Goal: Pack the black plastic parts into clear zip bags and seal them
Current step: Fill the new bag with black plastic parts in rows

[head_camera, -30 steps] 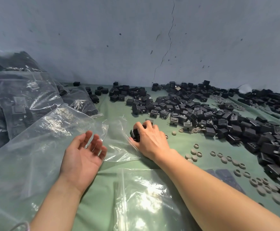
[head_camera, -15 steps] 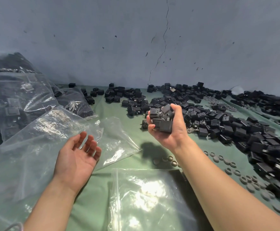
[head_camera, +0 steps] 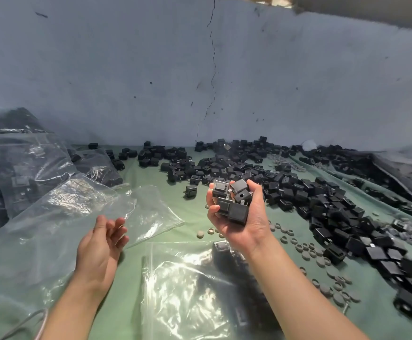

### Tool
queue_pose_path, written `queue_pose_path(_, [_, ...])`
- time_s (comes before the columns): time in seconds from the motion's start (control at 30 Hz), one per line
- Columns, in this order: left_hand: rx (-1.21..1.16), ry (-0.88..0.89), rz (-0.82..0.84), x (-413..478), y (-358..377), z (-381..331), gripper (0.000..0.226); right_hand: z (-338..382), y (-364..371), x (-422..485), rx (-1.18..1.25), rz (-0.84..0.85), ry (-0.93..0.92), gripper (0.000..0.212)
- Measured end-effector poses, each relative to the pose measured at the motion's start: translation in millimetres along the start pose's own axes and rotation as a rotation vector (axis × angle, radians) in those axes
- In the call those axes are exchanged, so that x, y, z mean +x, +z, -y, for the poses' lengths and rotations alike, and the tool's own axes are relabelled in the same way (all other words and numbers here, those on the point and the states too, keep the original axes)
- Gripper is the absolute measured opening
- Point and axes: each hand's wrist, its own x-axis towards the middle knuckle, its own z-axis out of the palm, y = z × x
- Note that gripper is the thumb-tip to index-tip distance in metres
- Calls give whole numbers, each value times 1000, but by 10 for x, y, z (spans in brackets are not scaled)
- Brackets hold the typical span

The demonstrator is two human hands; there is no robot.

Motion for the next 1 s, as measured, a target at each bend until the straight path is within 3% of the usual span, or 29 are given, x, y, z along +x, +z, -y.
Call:
queue_pose_path(0.17, [219,105,63,-463,-5,35,23,-107,127,-372,-3,-74,-41,40])
queue_pose_path(0.27, [259,173,112,-716,65,-67,42,-313,222,-521,-29,-94,-36,38])
queue_pose_path(0.43, [261,182,167,-1165,447,-232,19,-809,359,-645,-10,-37,25,40])
queue_pose_path(0.57, [227,165,114,-1358,568,-310,19,-1191,469,-685,-87,-107,-9,31])
queue_pose_path(0.67, [223,64,95,-1429,501,-329,20,-1455,539,-693,-398,-179,-122,27])
queue_pose_path(0.77, [158,-39,100,-1462,400,-338,38,-1771,611,-718,-824,-179,-279,22])
queue_pose_path(1.0, [-283,-196,267,-1470,63,-493,40,-2084,768,-774,-1490,-130,-370,38])
